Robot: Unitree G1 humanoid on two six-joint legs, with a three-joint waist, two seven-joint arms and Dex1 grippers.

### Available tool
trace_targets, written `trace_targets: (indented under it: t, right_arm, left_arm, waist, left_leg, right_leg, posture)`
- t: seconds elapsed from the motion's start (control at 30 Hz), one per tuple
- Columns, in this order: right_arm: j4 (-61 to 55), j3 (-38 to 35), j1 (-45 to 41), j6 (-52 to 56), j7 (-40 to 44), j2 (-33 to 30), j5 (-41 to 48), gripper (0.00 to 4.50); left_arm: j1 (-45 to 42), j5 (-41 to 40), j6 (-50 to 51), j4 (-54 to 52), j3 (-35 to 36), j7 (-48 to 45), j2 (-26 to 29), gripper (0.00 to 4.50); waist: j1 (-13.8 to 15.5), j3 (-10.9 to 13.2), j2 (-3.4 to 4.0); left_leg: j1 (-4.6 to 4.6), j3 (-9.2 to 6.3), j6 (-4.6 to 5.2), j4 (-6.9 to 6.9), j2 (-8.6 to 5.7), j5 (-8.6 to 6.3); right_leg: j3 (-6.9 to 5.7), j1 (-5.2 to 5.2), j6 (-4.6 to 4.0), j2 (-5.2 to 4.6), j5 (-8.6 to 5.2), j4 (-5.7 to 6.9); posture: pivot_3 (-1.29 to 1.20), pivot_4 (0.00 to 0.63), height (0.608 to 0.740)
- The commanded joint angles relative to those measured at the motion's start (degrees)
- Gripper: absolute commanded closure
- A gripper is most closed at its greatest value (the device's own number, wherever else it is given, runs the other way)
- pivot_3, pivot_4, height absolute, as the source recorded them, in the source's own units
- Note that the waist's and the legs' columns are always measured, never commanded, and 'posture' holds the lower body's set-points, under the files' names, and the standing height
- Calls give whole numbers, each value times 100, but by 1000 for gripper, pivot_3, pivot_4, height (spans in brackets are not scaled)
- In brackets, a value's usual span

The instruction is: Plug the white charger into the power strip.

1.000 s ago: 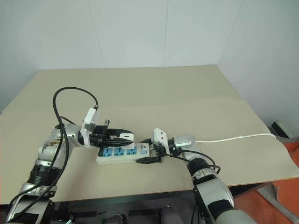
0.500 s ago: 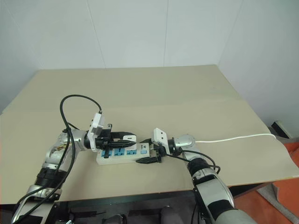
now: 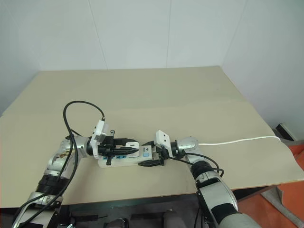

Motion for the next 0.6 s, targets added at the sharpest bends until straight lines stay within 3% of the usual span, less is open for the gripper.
trace_targets:
  t: [0.03,0.6]
  right_arm:
    - [28,80,42,38,-12,73,-84,1077]
    - [-13,68,65,56,-14,61,-67,1077]
  left_arm:
    - [-12,-28,-95,-99,24,34,-22,3481]
    - [-13,112,-229,79,-87,5,-52,3481]
  waist:
    - [0,0,0]
    - [0,0,0]
  left_leg:
    - [0,0,0,0,0,0]
    - [1,0,0,-2,0,0]
  right_leg:
    - [0,0,0,0,0,0]
    - [0,1,0,0,0,-3]
  posture:
    - [0,150,740]
    - [0,150,740]
